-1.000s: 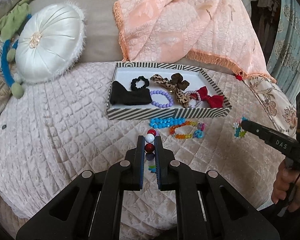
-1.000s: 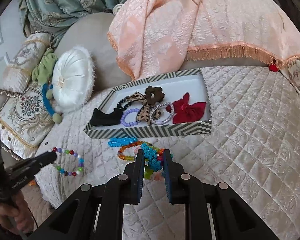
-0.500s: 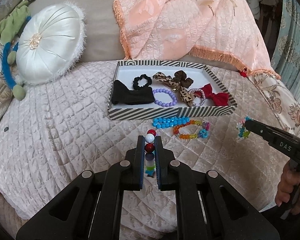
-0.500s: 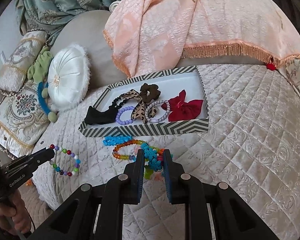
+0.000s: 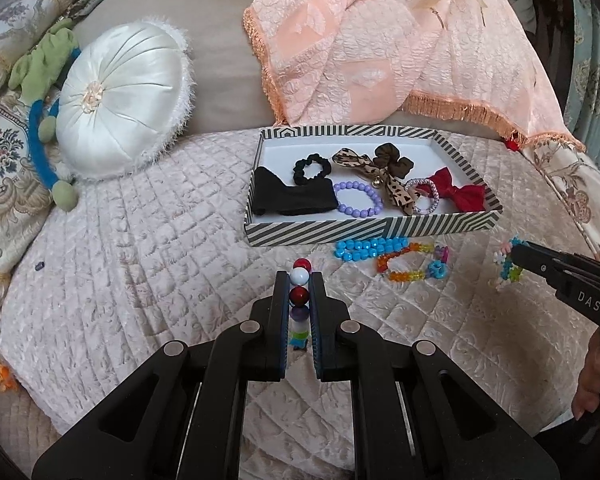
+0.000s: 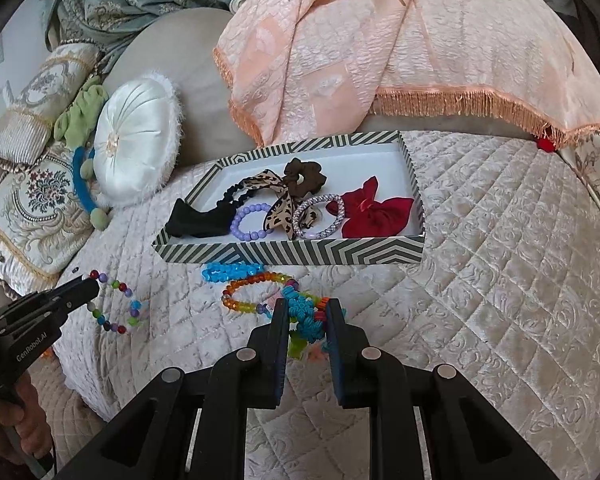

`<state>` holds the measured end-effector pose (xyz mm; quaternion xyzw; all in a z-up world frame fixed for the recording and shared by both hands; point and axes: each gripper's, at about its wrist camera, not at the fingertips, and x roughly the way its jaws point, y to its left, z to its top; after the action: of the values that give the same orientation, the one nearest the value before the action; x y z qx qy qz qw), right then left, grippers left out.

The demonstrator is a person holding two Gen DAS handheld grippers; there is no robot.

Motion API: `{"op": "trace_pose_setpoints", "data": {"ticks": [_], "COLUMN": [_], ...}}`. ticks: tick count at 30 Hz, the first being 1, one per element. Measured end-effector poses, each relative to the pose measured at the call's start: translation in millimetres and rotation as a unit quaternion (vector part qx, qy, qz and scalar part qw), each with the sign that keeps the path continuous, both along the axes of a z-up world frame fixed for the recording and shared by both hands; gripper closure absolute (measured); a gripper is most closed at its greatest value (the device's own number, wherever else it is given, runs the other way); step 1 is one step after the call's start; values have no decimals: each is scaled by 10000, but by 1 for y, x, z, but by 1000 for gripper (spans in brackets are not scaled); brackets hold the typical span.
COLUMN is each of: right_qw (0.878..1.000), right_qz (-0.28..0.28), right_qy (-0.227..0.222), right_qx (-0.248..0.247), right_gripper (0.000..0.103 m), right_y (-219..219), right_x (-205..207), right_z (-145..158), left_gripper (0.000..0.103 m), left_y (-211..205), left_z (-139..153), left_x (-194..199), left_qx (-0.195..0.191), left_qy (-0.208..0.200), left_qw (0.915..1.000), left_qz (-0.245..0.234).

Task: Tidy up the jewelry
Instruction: 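Hold the multicolour and teal bracelets above the bed with both grippers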

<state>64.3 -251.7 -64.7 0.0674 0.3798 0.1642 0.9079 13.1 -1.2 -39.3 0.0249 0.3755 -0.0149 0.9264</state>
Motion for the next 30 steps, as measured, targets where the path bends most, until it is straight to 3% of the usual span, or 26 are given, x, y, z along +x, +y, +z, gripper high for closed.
{"op": "trace_pose_setpoints", "data": {"ticks": [15, 30], "right_qw": [9999, 9997], "right_qz": [37, 96], "right_qy": [44, 95], "right_qx": [-87, -179], "right_gripper": [86, 86], "right_y": [10, 18], "right_x": [3, 7], "right_z": [-4, -8], "left_gripper": [95, 95], "left_y": [2, 1], "left_z": [-4, -11], "left_x": [11, 13], "left_qx": [18, 389], "left_qy": [38, -149], "left_qw": [10000, 9990], "left_qz": [29, 130]}}
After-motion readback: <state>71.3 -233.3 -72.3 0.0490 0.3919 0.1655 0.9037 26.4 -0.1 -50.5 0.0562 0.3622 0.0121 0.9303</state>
